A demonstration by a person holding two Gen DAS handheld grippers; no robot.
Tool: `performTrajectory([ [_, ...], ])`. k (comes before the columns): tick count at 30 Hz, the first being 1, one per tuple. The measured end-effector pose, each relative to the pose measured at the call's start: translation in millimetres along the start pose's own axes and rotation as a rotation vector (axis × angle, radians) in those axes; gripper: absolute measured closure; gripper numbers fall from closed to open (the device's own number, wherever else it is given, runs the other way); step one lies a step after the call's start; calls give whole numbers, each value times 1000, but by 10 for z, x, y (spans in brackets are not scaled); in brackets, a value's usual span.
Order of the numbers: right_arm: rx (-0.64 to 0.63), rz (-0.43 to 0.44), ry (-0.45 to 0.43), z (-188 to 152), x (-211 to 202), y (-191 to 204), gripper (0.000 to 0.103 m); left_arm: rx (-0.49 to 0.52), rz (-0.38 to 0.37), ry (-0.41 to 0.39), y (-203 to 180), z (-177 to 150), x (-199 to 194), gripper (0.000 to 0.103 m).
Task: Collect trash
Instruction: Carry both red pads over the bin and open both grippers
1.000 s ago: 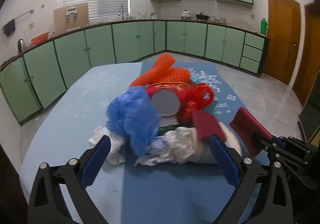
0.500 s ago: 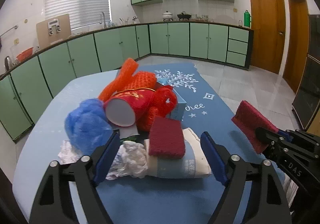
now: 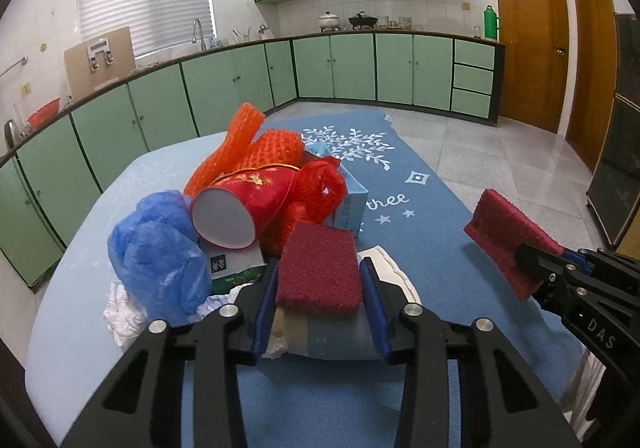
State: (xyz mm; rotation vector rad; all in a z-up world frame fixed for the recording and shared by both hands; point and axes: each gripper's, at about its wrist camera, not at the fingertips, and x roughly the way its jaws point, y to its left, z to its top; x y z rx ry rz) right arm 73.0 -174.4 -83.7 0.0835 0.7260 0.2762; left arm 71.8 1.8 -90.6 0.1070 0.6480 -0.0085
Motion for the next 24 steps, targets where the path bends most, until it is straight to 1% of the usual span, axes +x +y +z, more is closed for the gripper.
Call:
performTrajectory([
  [6,4,-3,-43,47,-127,-7,91,6,0,-63,-21,96,-206,63],
  [10,23,-1,-81,99,-267,-72,91,13,-23,-99,-74,202,-328,63],
  [12,38,-3,-99,134,-342,-132,91,18,-48,-111,-127,265,-373,63],
  [16,57,-56,-131,146,-499,-328,91,32,-127,-109,-336,350,-379,63],
  [20,96,-140,-144,107,-637,-650,91,66,-202,-106,-635,418,-313,63],
  [24,130,-212,-138,39,-709,-948,91,103,-274,-110,-963,494,-223,63],
])
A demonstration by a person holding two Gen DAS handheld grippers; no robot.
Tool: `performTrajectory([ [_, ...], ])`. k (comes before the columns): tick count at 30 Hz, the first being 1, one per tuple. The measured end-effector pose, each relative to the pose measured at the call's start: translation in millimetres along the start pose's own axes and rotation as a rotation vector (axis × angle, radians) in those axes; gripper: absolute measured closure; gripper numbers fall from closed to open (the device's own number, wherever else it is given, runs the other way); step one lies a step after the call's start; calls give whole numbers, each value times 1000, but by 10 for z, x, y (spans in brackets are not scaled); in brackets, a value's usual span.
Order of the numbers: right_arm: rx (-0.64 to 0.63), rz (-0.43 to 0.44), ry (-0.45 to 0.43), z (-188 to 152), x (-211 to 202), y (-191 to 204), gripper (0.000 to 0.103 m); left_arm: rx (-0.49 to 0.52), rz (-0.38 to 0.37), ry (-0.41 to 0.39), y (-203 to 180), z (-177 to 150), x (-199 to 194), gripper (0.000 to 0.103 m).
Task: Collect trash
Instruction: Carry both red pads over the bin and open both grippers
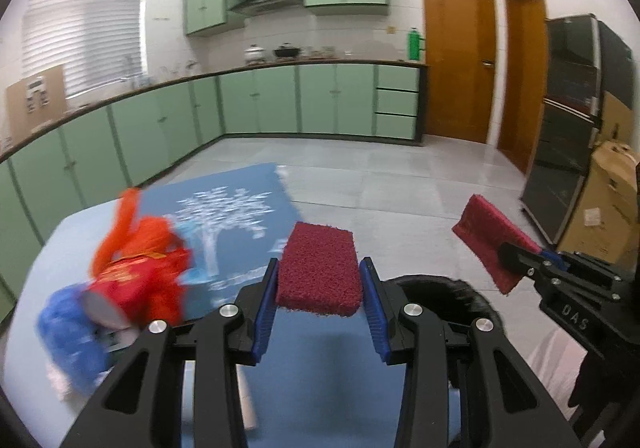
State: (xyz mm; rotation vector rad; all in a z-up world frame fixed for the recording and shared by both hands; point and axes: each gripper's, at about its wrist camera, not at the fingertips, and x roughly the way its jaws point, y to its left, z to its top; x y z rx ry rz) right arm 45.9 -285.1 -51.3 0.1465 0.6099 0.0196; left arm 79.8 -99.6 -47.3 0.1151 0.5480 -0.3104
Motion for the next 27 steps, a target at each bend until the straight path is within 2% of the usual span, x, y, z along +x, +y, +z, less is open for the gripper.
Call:
performTrajectory([
  [7,42,-92,25,-115,142,-463,91,58,-108,28,-517,83,423,63],
  [13,89,-131,63,-244,331,-783,88,87,-154,81,-807,64,787,63],
  [14,98,-134,69,-259,361,-798,85,83,-161,92,-809,60,834,62],
  [15,107,-137,76,-266,393,-840,83,81,-170,102,-817,78,903,56],
  [16,113,-141,79,-273,415,-871,76,81,-176,110,-841,83,959,51],
  [17,119,-149,80,-287,434,-901,66,81,-175,109,-833,80,959,41],
  [18,124,-155,82,-299,448,-927,62,82,-176,108,-840,81,972,37],
  [21,140,-171,77,-310,464,-1019,48,66,-180,115,-815,99,997,30],
  [23,152,-186,69,-312,449,-1043,27,50,-170,117,-725,114,978,27],
  [24,156,-194,61,-315,435,-1038,21,45,-163,115,-681,123,965,23],
  [25,164,-203,50,-317,407,-1033,10,39,-153,110,-634,139,943,21],
  [27,182,-206,28,-296,358,-1007,8,28,-125,96,-516,161,865,15],
])
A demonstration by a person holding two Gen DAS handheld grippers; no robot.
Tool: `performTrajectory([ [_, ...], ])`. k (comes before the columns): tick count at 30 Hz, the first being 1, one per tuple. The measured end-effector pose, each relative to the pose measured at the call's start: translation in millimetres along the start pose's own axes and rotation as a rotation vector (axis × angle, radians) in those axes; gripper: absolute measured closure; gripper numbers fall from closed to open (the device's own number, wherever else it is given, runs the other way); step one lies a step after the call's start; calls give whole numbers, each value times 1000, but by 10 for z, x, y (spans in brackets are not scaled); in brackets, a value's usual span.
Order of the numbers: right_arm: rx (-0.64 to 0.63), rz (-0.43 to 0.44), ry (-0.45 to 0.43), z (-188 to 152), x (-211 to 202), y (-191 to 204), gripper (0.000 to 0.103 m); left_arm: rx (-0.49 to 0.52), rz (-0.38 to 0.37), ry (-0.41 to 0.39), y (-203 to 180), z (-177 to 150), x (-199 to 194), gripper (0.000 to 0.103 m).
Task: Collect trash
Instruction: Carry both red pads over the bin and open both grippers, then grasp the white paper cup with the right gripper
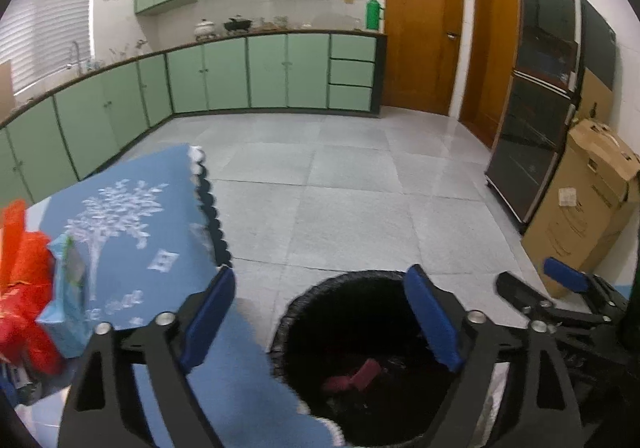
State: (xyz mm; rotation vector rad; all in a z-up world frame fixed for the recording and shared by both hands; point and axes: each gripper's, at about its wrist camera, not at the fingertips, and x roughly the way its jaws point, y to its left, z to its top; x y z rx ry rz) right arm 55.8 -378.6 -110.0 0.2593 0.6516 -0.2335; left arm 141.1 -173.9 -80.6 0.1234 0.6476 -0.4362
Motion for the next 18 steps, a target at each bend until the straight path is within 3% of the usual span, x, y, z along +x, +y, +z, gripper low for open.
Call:
performTrajectory([
  [6,-19,69,-17,60,-142,356,8,-14,87,-30,351,-76,-383,12],
  [18,-127,277,-21,-36,-366,1539,7,-178,348,-71,1411,-533,-1367,11],
])
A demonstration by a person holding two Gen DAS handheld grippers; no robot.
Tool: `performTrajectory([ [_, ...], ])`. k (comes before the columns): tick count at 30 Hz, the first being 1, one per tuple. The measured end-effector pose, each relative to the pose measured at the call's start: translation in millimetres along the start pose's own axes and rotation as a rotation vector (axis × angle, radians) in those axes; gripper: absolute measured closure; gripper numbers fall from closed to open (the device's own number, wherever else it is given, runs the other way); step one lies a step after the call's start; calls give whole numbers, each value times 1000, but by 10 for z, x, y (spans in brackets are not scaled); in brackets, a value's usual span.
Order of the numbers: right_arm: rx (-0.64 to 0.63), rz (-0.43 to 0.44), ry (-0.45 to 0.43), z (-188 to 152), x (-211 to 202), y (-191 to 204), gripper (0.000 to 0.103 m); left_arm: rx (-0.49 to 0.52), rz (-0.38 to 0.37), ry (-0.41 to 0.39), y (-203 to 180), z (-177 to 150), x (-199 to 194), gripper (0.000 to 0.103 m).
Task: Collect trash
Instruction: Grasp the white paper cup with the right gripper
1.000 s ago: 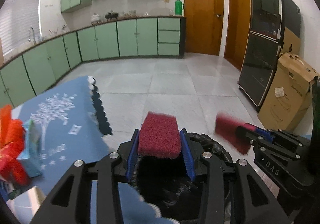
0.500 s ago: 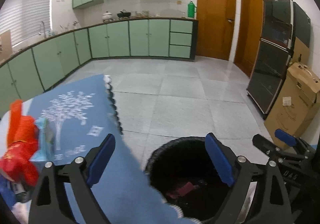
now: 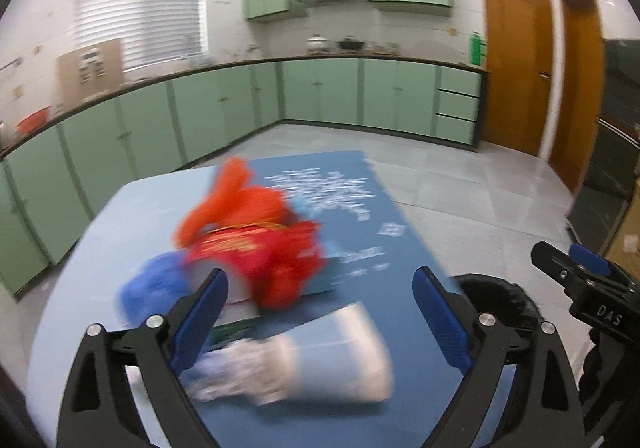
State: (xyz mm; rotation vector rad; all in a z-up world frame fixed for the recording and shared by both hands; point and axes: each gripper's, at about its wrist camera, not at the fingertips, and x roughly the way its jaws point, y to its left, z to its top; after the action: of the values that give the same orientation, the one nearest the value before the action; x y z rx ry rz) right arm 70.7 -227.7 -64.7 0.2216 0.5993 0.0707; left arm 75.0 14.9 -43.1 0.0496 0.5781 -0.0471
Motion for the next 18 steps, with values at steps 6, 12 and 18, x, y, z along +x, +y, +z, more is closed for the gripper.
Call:
performTrajectory([
  [6,-53,46,14,-110,62,603,7,-84,109,17,586,-232,-136,11],
  [12,-135,106,33,-287,122,1129,7,-110,167,30,904,-468,-235,11],
  [18,-198,134,41,-383,186,1500,7,-139,186,29,1040,-585,-283,11],
])
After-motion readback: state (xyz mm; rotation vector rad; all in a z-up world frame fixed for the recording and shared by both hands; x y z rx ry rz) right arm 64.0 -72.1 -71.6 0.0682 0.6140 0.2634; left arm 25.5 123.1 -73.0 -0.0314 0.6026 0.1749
